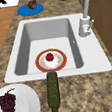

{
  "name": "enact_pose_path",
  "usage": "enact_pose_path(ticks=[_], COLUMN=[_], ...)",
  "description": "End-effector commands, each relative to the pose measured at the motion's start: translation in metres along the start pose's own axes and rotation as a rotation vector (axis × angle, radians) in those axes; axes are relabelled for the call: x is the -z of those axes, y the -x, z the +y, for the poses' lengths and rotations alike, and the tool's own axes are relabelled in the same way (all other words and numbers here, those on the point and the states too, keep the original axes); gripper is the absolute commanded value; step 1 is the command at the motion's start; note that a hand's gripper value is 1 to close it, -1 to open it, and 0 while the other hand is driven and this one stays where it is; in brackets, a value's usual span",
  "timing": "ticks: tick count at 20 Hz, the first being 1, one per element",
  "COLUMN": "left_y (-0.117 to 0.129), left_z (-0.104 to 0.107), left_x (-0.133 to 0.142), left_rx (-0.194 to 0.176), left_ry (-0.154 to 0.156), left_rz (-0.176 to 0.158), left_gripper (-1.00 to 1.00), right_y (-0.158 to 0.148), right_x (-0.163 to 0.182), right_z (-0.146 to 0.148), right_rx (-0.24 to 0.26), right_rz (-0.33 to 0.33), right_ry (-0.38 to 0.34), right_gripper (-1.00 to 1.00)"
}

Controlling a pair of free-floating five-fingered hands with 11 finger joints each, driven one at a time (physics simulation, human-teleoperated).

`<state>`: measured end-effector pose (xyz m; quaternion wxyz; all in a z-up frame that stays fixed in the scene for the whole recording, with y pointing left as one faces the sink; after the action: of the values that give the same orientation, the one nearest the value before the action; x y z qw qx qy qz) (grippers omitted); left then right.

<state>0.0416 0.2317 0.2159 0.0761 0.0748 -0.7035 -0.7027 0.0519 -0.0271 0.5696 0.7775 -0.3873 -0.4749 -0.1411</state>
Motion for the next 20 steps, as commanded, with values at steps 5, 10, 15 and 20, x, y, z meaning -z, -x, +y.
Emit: enact_pose_path(ticks=[5, 10, 15, 20], left_y=[0.0, 0.0, 0.0, 0.0], left_z=[0.0, 0.0, 0.0, 0.0], left_x=[0.0, 0.0, 0.0, 0.0], left_rx=[0.0, 0.0, 0.0, 0.0], left_ry=[0.0, 0.0, 0.0, 0.0], left_rz=[0.0, 0.0, 0.0, 0.0], left_gripper=[0.0, 0.0, 0.0, 0.0], right_y=[-0.04, -0.07, -0.091, -0.109], right_x=[-0.009, -0.005, -0.01, 0.0], right_z=[-0.019, -0.035, -0.042, -0.038], right_rx=[0.077, 0.076, 0.128, 0.208], right_rz=[0.062, 0.062, 0.093, 0.125], right_ry=[0.004, 0.005, 0.01, 0.057], right_gripper=[-1.0, -1.0, -1.0, -1.0])
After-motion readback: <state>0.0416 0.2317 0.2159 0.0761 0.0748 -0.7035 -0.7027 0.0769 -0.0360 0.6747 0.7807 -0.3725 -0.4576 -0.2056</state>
